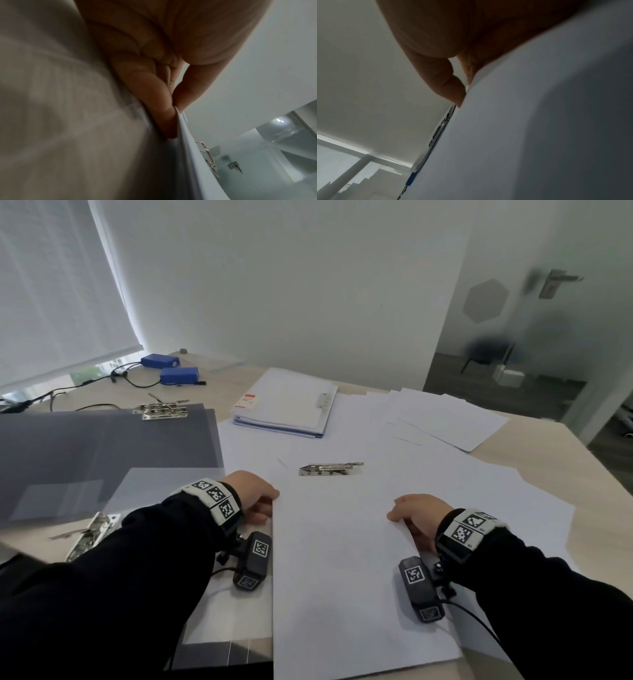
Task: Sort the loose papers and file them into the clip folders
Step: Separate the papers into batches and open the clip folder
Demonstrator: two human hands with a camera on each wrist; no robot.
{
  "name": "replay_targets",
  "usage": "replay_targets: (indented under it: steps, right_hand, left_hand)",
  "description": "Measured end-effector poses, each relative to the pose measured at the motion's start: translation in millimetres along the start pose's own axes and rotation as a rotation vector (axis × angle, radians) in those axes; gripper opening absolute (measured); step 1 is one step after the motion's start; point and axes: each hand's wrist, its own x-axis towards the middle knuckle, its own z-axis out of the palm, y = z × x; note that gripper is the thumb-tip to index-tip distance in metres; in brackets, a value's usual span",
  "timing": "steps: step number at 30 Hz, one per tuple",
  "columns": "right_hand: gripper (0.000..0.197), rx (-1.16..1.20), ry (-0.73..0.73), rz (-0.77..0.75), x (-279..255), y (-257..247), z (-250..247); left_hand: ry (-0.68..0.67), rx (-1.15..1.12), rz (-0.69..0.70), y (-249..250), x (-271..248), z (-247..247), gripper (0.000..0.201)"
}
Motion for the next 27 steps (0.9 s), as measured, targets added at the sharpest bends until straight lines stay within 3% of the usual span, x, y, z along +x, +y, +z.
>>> replay_targets:
  steps: [4, 9, 13, 19, 27]
  right_hand:
    - [0.020, 0.053, -0.022, 0.010, 1.4, 0.8, 0.5]
    - [0.014, 0.074, -0.029, -0.019, 1.3, 3.0, 0.0]
    - [0.021, 0.129, 0.021, -0.062, 1.4, 5.2, 0.4]
    - [0.017, 0.233, 0.017, -0.118, -6.8, 7.6, 2.4]
    - [0.030, 0.315, -0.024, -0.086, -20.5, 6.8, -0.6]
  left_hand:
    - [-0.003, -0.014, -0.035, 0.5, 2.6, -1.1, 0.008]
    - [0.028, -0.072, 0.034, -1.0, 3.2, 0.8, 0.006]
    - [0.025, -0.135, 0.057, -2.1, 0.7, -0.3, 0.005]
    - [0.017, -0.204, 0.096, -6.7, -3.2, -4.2, 0.015]
    - [-0.008, -0.321, 0.128, -9.5, -12.5, -3.0, 0.013]
